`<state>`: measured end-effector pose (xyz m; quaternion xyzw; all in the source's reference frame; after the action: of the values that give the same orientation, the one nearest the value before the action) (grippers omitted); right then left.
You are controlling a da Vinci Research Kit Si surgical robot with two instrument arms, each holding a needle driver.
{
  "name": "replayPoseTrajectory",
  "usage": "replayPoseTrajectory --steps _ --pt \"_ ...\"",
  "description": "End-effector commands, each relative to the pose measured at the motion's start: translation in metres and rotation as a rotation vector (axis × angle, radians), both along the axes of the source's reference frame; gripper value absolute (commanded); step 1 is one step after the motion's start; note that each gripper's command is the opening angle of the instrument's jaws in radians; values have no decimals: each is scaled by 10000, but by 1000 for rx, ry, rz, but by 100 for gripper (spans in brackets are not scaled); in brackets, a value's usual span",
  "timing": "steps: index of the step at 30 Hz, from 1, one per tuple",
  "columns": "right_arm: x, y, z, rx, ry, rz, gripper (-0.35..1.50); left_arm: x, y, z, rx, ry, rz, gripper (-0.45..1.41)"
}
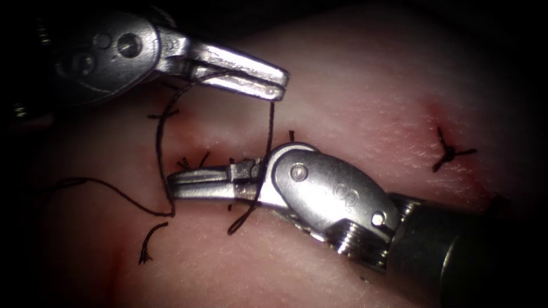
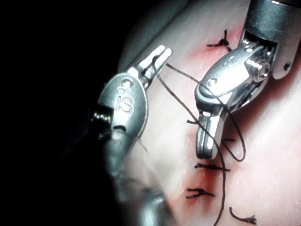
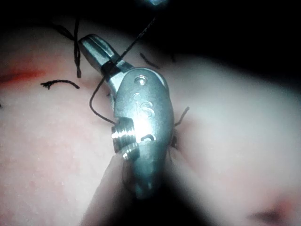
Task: Wound Closure
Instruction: Wrap suture around right hand once counter-clockwise
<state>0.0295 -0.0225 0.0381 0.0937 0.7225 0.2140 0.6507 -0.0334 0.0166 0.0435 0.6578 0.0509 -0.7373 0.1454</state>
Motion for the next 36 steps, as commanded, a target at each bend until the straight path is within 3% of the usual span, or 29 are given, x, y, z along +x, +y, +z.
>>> replayPoseTrajectory --steps 1,16,22,32,33,34,36 --pt "9 6 -8 -10 20 14 -35 -2 14 15 1 20 -6 -45" --pt "-29 9 -26 -4 80 60 -35 13 2 76 74 49 14 -45" --pt "-40 2 -29 247 126 340 -35 6 -25 85 64 34 0 -45" --pt "-43 -21 -9 392 -48 669 -35 -5 -79 99 60 8 -110 -45" --pt "-44 -24 -8 402 -68 699 -28 -6 -83 100 61 6 -118 -45" --pt "-45 -32 -5 426 -109 758 -5 -9 -93 103 62 8 -127 -45" --pt "-49 -42 -1 474 -126 820 7 -12 -101 106 58 12 -131 -45"
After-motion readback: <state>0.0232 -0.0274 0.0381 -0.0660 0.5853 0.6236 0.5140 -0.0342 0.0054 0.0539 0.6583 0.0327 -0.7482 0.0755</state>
